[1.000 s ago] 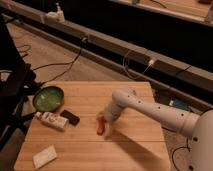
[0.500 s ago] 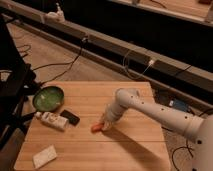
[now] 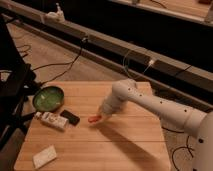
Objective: Place the pepper on the white sponge
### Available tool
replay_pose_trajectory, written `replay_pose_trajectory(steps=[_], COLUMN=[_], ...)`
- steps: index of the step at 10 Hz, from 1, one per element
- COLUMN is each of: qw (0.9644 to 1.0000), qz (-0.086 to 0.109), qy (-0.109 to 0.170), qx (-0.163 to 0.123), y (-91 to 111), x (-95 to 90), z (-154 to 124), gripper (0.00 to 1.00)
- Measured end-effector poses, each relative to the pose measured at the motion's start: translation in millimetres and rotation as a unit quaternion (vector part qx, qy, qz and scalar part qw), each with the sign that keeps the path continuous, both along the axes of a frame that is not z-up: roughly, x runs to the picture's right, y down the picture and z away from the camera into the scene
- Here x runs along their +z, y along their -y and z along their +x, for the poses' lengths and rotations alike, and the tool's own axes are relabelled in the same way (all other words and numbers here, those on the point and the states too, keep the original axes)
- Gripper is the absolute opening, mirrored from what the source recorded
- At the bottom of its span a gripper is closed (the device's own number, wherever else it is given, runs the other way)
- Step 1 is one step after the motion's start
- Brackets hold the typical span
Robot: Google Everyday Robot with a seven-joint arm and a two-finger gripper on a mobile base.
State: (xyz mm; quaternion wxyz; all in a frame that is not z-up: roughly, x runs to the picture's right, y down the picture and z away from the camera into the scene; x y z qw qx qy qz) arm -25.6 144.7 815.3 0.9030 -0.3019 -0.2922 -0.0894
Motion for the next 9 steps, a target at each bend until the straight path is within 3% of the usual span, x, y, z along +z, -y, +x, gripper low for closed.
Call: replay_pose_trajectory(steps=[2, 4, 6, 7, 8, 9], qw=[0.9996, 0.9971, 0.9898, 0.9841, 0.9798, 0.9790], qz=[0.005, 0.011, 0.023, 0.023, 0.019, 0.018], qy=[0.027, 0.072, 0.124, 0.152, 0.169, 0.171], qx=[-0.007, -0.024, -0.067, -0.089, -0.105, -0.109], y=[14, 23, 25, 21, 17, 16], x=[-9.7, -22.8, -44.5, -59.3, -69.7, -71.8], z=[-32, -86, -146, -170, -183, -185], gripper=[0.00, 0.00, 0.00, 0.00, 0.00, 0.00])
